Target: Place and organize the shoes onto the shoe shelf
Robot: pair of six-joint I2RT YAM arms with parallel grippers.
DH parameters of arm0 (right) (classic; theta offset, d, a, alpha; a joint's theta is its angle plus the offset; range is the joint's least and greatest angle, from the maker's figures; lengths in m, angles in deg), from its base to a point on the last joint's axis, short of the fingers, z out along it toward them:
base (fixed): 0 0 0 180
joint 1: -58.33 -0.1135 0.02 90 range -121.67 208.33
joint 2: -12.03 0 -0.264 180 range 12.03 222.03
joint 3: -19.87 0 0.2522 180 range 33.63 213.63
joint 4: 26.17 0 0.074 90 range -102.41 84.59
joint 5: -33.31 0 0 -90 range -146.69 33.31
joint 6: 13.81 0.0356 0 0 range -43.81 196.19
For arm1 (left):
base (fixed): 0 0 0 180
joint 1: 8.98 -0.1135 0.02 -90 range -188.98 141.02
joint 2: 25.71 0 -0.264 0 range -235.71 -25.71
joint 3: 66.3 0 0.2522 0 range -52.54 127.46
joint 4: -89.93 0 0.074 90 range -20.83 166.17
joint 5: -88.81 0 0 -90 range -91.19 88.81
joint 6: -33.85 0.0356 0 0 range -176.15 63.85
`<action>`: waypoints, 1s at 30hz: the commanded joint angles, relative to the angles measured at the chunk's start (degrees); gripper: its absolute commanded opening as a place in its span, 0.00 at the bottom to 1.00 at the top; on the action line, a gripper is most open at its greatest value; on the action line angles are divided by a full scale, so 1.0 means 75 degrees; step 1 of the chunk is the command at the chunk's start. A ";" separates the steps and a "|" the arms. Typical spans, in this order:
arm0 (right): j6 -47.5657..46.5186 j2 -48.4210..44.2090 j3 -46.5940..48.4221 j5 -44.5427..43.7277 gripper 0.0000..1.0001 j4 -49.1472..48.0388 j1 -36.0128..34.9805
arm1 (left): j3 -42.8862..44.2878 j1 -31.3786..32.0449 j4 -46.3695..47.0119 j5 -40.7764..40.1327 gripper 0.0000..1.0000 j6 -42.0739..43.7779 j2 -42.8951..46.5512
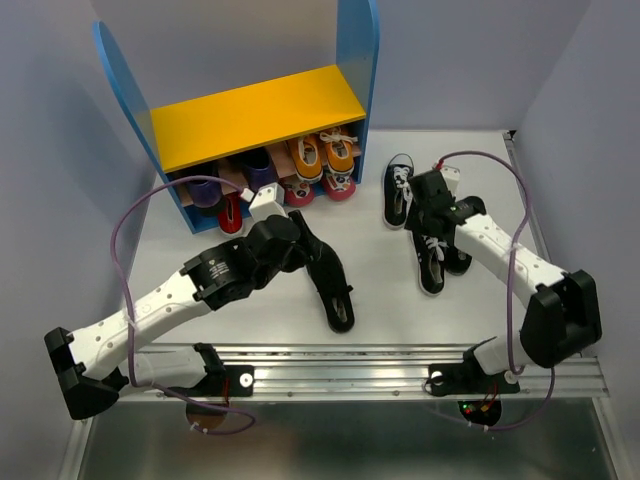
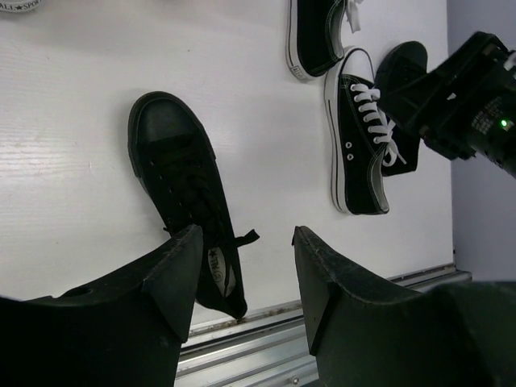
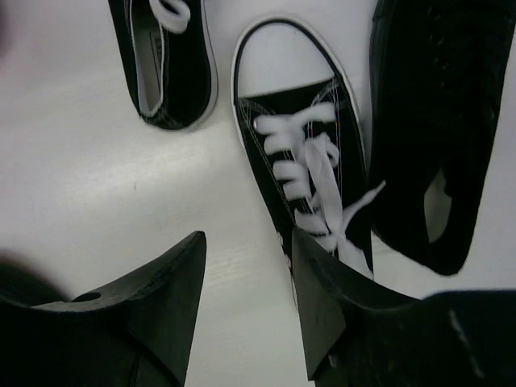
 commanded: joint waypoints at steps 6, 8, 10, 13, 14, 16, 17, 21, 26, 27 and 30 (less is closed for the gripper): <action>-0.0652 0.2088 0.1965 0.1075 0.60 -0.1189 0.0990 | -0.0334 -0.0058 -0.0246 -0.0311 0.59 -0.0366 0.0702; -0.0629 0.2498 0.2259 0.0969 0.61 -0.1189 0.1072 | -0.0347 -0.0070 -0.0246 -0.0335 0.59 -0.0366 0.0784; -0.0594 0.2745 0.2446 0.1085 0.61 -0.1212 0.1212 | -0.0358 -0.0081 -0.0223 -0.0346 0.59 -0.0354 0.0854; -0.0605 0.3097 0.2529 0.1343 0.61 -0.1317 0.1283 | -0.0393 -0.0105 -0.0234 -0.0381 0.59 -0.0354 0.0890; -0.0594 0.3168 0.2529 0.1356 0.61 -0.1329 0.1283 | -0.0405 -0.0105 -0.0246 -0.0381 0.59 -0.0354 0.0890; -0.0582 0.3402 0.2529 0.1333 0.60 -0.1329 0.1283 | -0.0452 -0.0117 -0.0258 -0.0358 0.59 -0.0366 0.0890; -0.0570 0.3472 0.2483 0.1309 0.59 -0.1329 0.1283 | -0.0475 -0.0105 -0.0269 -0.0335 0.59 -0.0389 0.0878; -0.0581 0.3789 0.2342 0.1414 0.54 -0.1527 0.1283 | -0.0557 -0.0128 -0.0281 -0.0299 0.59 -0.0460 0.0901; -0.0909 0.4281 0.2436 0.1859 0.43 -0.1622 0.1283 | -0.0733 -0.0117 -0.0153 -0.0288 0.59 -0.0495 0.0960; -0.0956 0.4258 0.2401 0.1906 0.35 -0.1669 0.1283 | -0.0756 -0.0128 -0.0094 -0.0264 0.59 -0.0495 0.0949; -0.1062 0.3885 0.2202 0.1977 0.09 -0.1692 0.1283 | -0.0710 -0.0128 -0.0082 -0.0194 0.59 -0.0471 0.0832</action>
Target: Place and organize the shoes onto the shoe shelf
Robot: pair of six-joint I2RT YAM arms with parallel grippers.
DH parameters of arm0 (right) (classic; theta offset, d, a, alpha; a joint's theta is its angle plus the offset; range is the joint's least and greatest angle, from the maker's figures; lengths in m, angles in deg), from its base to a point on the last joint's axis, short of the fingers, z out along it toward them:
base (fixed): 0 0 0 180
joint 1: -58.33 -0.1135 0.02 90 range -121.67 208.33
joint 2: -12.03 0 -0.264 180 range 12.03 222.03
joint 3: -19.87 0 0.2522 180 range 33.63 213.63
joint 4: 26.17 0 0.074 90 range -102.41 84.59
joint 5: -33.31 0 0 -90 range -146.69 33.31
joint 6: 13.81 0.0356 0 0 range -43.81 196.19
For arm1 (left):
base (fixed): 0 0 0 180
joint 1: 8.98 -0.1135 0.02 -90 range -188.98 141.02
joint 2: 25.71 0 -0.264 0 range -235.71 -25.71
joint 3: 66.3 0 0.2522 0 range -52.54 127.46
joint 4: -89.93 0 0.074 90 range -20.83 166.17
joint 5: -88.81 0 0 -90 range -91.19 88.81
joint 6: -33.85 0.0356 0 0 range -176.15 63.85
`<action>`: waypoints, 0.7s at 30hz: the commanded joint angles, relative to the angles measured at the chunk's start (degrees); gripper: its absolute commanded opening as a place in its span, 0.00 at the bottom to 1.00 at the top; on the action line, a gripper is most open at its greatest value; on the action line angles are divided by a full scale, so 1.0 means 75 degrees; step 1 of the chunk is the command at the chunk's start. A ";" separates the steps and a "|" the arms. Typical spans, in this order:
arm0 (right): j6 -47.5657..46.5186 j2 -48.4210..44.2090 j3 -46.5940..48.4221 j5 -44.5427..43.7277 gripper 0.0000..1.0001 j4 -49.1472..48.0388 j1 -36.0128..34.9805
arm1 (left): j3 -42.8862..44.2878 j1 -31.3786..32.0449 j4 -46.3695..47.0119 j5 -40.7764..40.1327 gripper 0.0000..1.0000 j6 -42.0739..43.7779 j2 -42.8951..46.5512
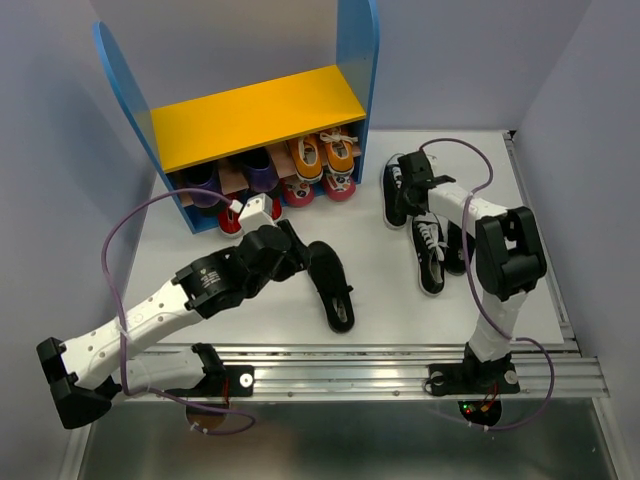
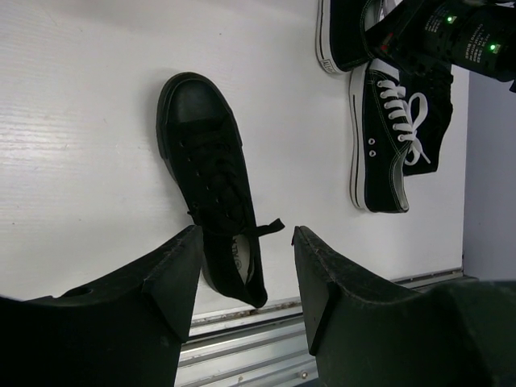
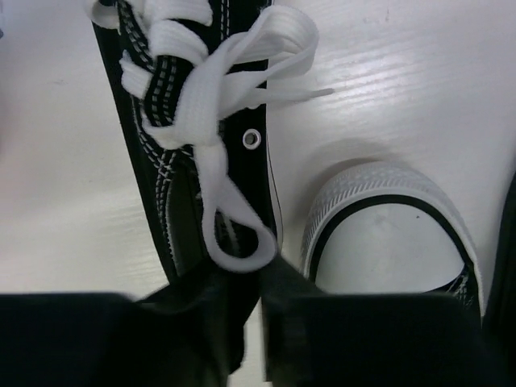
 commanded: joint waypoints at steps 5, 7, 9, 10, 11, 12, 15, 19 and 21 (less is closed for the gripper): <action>-0.0398 -0.1480 -0.1089 0.0996 0.01 -0.0260 0.0036 | 0.0016 -0.0053 0.0154 -0.0369 0.59 -0.0180 -0.0239; -0.0410 -0.1983 -0.1325 0.0999 0.01 -0.0237 -0.0197 | -0.0031 -0.0041 0.0165 -0.0452 0.59 -0.0379 -0.0379; -0.0328 -0.2290 -0.1641 0.0928 0.01 -0.0096 -0.0350 | -0.0019 -0.0053 0.0189 -0.0464 0.59 -0.0508 -0.0520; -0.0258 -0.2569 -0.1782 0.0986 0.01 -0.0073 -0.0467 | 0.0004 -0.0041 0.0189 -0.0452 0.59 -0.0544 -0.0660; -0.0130 -0.2735 -0.1922 0.0987 0.01 -0.0073 -0.0561 | 0.0039 -0.0053 0.0154 -0.0475 0.58 -0.0579 -0.0743; -0.0047 -0.2876 -0.2202 0.0987 0.01 -0.0073 -0.0666 | 0.0121 -0.0053 0.0084 -0.0499 0.59 -0.0614 -0.0802; 0.0257 -0.3415 -0.2532 0.0718 0.01 -0.0037 -0.1262 | 0.0227 -0.0053 0.0002 -0.0522 0.59 -0.0731 -0.1059; 0.0597 -0.3767 -0.2826 0.0331 0.01 -0.0002 -0.2025 | 0.0461 -0.0053 -0.0069 -0.0429 0.60 -0.0825 -0.1422; 0.0715 -0.3849 -0.2849 0.0214 0.01 -0.0026 -0.2387 | 0.0520 -0.0053 -0.0010 -0.0382 0.61 -0.0849 -0.1528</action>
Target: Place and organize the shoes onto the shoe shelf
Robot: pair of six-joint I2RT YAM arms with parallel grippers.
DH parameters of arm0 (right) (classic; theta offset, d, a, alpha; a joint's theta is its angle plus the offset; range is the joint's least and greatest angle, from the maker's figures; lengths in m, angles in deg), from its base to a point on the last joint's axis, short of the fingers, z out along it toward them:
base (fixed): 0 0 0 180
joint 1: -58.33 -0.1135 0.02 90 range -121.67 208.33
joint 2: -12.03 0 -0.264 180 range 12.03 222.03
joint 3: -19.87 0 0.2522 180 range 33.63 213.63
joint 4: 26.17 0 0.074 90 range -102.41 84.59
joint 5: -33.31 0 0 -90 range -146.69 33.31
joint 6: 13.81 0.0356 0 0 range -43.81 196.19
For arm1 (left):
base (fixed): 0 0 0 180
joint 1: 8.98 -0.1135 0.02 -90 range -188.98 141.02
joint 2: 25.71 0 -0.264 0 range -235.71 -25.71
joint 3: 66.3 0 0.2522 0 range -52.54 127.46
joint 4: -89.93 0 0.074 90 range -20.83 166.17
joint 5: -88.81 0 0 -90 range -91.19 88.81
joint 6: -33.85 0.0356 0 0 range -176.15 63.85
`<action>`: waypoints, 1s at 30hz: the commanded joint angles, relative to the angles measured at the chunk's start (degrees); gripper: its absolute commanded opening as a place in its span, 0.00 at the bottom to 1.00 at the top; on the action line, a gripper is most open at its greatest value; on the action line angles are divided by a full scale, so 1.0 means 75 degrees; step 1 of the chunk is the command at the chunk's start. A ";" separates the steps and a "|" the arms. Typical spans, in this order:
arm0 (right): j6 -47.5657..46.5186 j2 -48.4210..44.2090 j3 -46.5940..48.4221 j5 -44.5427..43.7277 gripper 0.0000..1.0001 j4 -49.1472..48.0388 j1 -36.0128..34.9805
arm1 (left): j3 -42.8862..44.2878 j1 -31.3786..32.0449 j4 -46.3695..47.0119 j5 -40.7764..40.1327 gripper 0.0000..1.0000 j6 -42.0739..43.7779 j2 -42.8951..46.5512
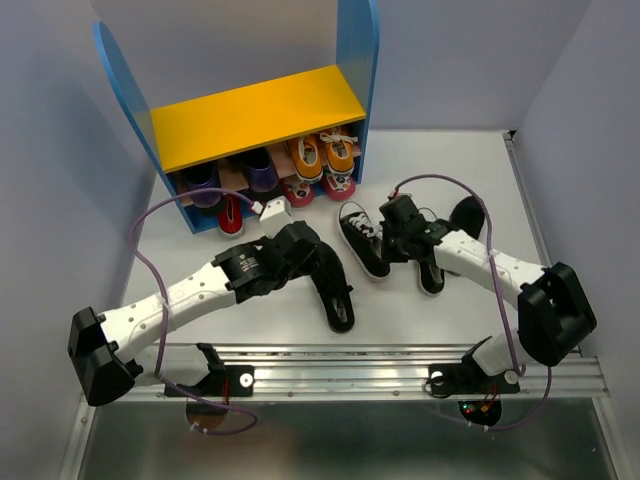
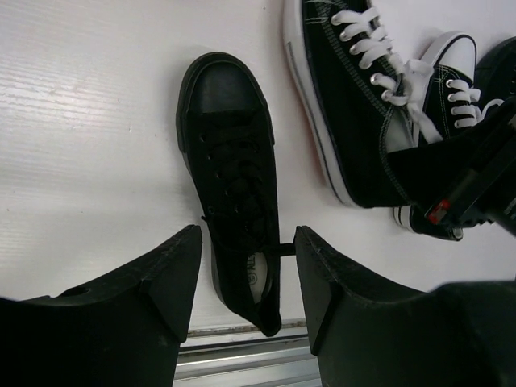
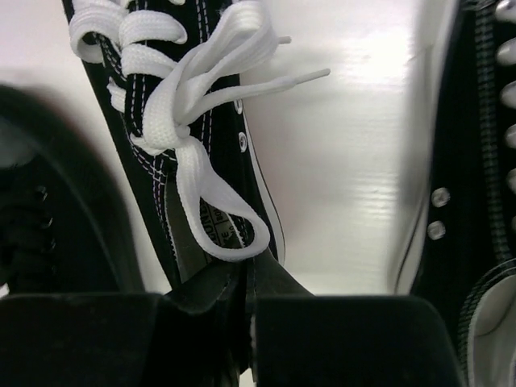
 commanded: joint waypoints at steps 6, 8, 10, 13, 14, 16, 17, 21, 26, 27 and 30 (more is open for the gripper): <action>0.0713 -0.0002 0.0021 -0.0499 0.04 -0.0811 -0.0990 | 0.0582 -0.0041 0.0071 0.0161 0.65 -0.0579 -0.0589; 0.0714 0.0104 0.0067 -0.0510 0.26 -0.0788 -0.0991 | 0.0605 -0.0053 0.0130 0.0395 0.64 -0.0580 -0.0789; 0.0714 -0.0011 0.0126 -0.0627 0.46 -0.0706 -0.0991 | 0.0664 -0.0053 0.0235 0.0571 0.63 -0.0510 -0.0987; 0.0656 -0.0246 0.0266 -0.1200 0.65 -0.0437 -0.0991 | 0.0804 -0.0041 0.0271 0.0818 0.62 -0.0451 -0.1199; 0.0620 -0.0409 0.0313 -0.1492 0.69 -0.0320 -0.0991 | 0.0874 -0.0041 0.0259 0.0899 0.62 -0.0346 -0.1373; 0.0550 -0.0621 0.0430 -0.1740 0.74 -0.0027 -0.0991 | 0.1167 0.0017 0.0119 0.0935 0.58 -0.0299 -0.1701; 0.0550 -0.0889 0.0454 -0.1903 0.76 0.0078 -0.0886 | 0.1307 0.0064 0.0049 0.0877 0.57 -0.0252 -0.1843; 0.0352 -0.1743 0.0338 -0.1952 0.84 0.0430 -0.0103 | 0.2068 0.0357 -0.0454 0.0666 0.54 -0.0497 -0.2546; 0.0069 -0.2519 0.0349 -0.1963 0.90 0.1040 0.0860 | 0.2422 0.0475 -0.0480 0.0631 0.54 -0.0966 -0.3343; -0.0012 -0.2764 0.0349 -0.1963 0.91 0.1180 0.0930 | 0.2491 0.0498 -0.0456 0.0619 0.55 -0.1094 -0.3541; 0.0010 -0.3012 0.0360 -0.2010 0.94 0.1426 0.0931 | 0.2504 0.0510 -0.0374 0.0701 0.55 -0.1177 -0.3835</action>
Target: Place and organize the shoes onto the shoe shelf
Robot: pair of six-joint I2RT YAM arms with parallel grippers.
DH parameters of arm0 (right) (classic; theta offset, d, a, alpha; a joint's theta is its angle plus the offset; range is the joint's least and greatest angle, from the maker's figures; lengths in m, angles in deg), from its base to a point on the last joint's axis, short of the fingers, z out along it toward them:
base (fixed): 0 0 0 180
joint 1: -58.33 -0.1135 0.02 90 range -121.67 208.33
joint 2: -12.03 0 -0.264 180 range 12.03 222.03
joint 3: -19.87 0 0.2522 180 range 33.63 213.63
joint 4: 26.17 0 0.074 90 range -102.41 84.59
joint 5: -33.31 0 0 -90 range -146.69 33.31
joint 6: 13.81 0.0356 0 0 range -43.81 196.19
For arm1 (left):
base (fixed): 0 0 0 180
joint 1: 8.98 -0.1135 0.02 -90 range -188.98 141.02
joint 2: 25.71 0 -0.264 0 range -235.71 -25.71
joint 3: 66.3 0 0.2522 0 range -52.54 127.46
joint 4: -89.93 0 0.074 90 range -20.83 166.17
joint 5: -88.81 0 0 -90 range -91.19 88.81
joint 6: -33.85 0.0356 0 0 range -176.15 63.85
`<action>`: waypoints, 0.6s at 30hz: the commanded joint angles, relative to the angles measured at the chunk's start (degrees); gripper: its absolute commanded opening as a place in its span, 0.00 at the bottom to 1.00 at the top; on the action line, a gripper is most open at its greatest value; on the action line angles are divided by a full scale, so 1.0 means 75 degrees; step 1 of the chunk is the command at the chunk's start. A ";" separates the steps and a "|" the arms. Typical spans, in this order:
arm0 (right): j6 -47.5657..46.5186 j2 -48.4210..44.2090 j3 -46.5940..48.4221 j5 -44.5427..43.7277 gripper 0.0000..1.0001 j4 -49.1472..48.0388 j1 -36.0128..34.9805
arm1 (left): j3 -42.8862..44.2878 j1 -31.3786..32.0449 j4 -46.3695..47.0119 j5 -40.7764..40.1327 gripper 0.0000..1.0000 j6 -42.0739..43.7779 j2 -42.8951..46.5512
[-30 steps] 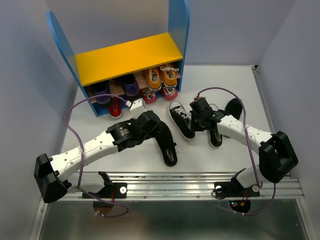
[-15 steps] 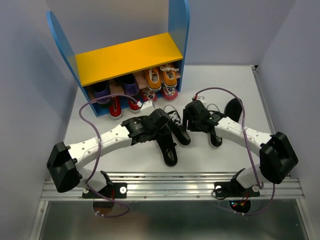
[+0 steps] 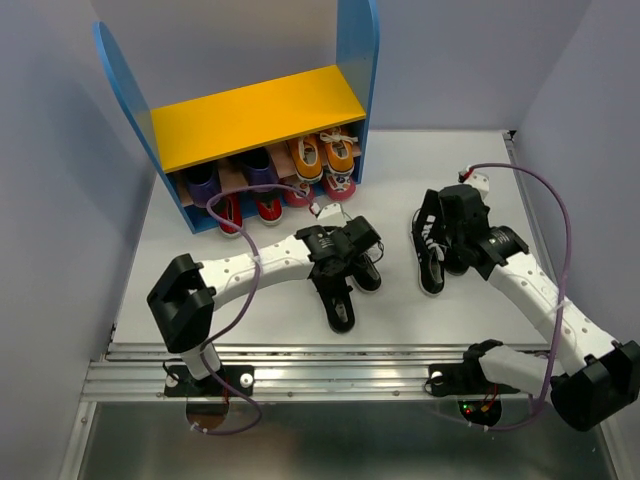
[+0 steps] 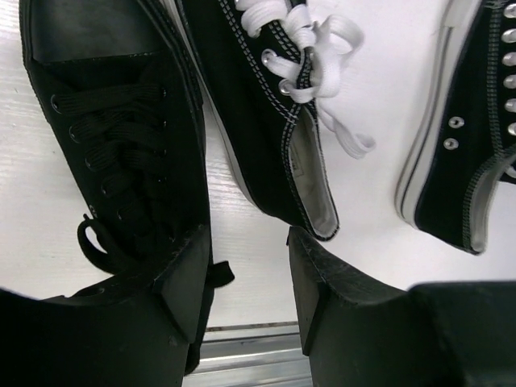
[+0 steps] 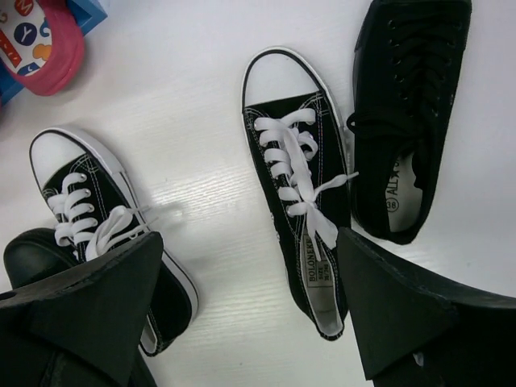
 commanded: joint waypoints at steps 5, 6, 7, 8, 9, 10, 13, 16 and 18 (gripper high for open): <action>-0.0100 -0.0709 0.0212 -0.0209 0.95 0.0896 -0.0007 | 0.0307 0.0055 0.0211 0.0090 0.55 -0.0248 -0.0650; -0.0088 -0.0744 0.0188 -0.0221 0.96 0.0919 -0.0007 | 0.0353 0.0067 0.0223 0.0102 0.55 -0.0236 -0.0708; -0.0076 -0.0756 0.0165 -0.0221 0.97 0.0943 -0.0007 | 0.0354 0.0067 0.0258 0.0113 0.55 -0.0236 -0.0790; -0.0065 -0.0779 0.0165 -0.0221 0.98 0.0966 -0.0007 | 0.0365 0.0067 0.0281 0.0125 0.55 -0.0224 -0.0849; -0.0053 -0.0780 0.0165 -0.0209 0.98 0.1013 -0.0007 | 0.0377 0.0079 0.0328 0.0137 0.55 -0.0224 -0.0919; -0.0053 -0.0768 0.0153 -0.0209 0.98 0.1013 -0.0007 | 0.0389 0.0079 0.0363 0.0149 0.55 -0.0235 -0.0955; -0.0029 -0.0780 0.0153 -0.0162 1.00 0.1013 -0.0007 | 0.0400 0.0079 0.0492 0.0195 0.55 -0.0235 -0.1025; -0.0006 -0.0791 0.0153 -0.0139 1.00 0.1013 -0.0007 | 0.0459 0.0090 0.0551 0.0207 0.54 -0.0236 -0.1177; -0.0017 -0.0815 0.0130 -0.0116 1.00 0.1013 -0.0007 | 0.0424 0.0090 0.0644 0.0242 0.54 -0.0259 -0.1190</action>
